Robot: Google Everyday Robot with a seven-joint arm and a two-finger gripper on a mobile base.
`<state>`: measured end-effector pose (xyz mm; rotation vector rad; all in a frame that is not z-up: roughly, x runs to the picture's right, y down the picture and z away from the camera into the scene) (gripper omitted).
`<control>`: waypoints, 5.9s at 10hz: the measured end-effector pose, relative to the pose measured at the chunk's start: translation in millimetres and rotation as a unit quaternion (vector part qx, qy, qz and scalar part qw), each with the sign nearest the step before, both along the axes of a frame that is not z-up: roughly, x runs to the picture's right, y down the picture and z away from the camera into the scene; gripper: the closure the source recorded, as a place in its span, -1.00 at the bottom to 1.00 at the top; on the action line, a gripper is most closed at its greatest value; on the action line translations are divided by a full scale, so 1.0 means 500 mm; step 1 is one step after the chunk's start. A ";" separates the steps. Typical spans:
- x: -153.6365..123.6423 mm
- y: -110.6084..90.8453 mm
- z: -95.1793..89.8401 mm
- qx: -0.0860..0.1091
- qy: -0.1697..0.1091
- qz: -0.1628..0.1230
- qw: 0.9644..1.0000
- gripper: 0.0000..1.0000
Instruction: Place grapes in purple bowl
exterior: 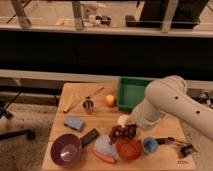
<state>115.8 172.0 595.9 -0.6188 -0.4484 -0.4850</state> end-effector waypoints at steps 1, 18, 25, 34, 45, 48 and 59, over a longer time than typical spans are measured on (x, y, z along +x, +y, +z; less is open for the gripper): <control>-0.006 0.002 -0.001 -0.001 -0.001 -0.001 1.000 1.00; -0.141 0.056 -0.026 -0.023 -0.047 -0.028 0.998 1.00; -0.188 0.070 -0.018 -0.027 -0.055 -0.031 0.998 1.00; -0.235 0.074 0.011 -0.030 -0.052 -0.031 0.998 1.00; -0.337 0.086 0.029 -0.029 -0.060 -0.048 0.997 1.00; -0.350 0.094 0.044 -0.030 -0.057 -0.051 0.997 1.00; -0.411 0.118 0.083 -0.035 -0.061 -0.062 0.996 1.00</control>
